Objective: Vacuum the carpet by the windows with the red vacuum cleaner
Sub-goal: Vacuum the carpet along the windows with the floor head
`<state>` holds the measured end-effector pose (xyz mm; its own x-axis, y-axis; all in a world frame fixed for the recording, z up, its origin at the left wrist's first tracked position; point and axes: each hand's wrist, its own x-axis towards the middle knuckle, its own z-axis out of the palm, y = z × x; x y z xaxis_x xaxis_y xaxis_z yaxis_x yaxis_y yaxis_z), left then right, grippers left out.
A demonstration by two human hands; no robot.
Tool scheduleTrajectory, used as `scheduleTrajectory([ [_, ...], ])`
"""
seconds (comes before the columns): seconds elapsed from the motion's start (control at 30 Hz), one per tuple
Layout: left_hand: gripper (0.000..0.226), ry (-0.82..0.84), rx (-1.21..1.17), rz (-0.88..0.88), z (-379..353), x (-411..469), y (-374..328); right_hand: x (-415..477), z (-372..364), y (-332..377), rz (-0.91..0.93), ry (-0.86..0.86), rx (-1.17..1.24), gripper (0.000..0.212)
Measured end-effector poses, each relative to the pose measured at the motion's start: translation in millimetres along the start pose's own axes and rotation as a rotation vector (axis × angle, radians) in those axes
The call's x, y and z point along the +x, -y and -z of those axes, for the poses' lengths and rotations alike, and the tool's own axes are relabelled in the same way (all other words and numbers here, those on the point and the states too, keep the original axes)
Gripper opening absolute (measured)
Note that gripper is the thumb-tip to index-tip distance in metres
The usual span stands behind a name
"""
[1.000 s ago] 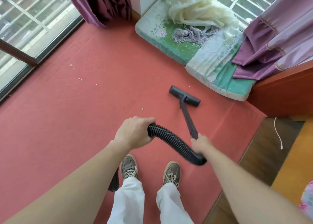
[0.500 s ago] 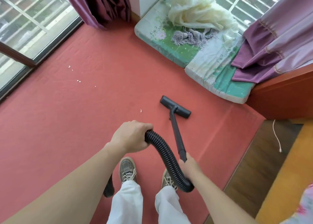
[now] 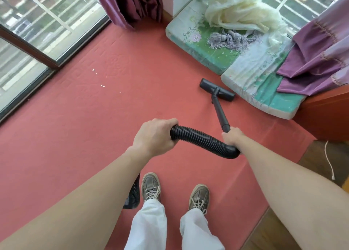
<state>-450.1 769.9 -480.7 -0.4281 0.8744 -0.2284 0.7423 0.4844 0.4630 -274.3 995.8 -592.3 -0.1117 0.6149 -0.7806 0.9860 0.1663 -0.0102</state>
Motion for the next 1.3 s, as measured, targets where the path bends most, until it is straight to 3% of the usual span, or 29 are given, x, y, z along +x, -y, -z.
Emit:
scheduleTrajectory([
  [0.1, 0.014, 0.025, -0.050, 0.029, -2, -21, 2, -23, -17, -3, 0.043, 0.037, -0.047, 0.043],
  [0.23, 0.014, 0.184, -0.048, 0.005, -6, -58, -8, -79, -62, -37, 0.158, 0.131, -0.025, 0.029],
  [0.43, 0.015, 0.304, 0.085, -0.062, -14, -86, -34, -146, -108, -92, 0.160, 0.214, -0.036, 0.054],
  [0.63, 0.016, 0.343, 0.085, -0.104, -27, -107, -31, -182, -116, -110, 0.228, 0.308, -0.143, 0.055],
  [0.8, 0.017, 0.251, 0.063, 0.000, -17, -118, -9, -177, -116, -63, 0.253, 0.331, -0.173, 0.049],
  [0.97, 0.018, 0.003, -0.018, 0.243, 21, -118, 35, -102, -90, 41, 0.269, 0.242, -0.205, 0.037],
  [1.1, 0.019, -0.105, -0.049, 0.259, 37, -114, 47, -74, -62, 74, 0.273, 0.184, -0.387, 0.058],
  [1.3, 0.021, 0.192, -0.006, 0.113, 26, -127, 35, -166, -96, -13, 0.268, 0.413, -0.232, 0.036],
])
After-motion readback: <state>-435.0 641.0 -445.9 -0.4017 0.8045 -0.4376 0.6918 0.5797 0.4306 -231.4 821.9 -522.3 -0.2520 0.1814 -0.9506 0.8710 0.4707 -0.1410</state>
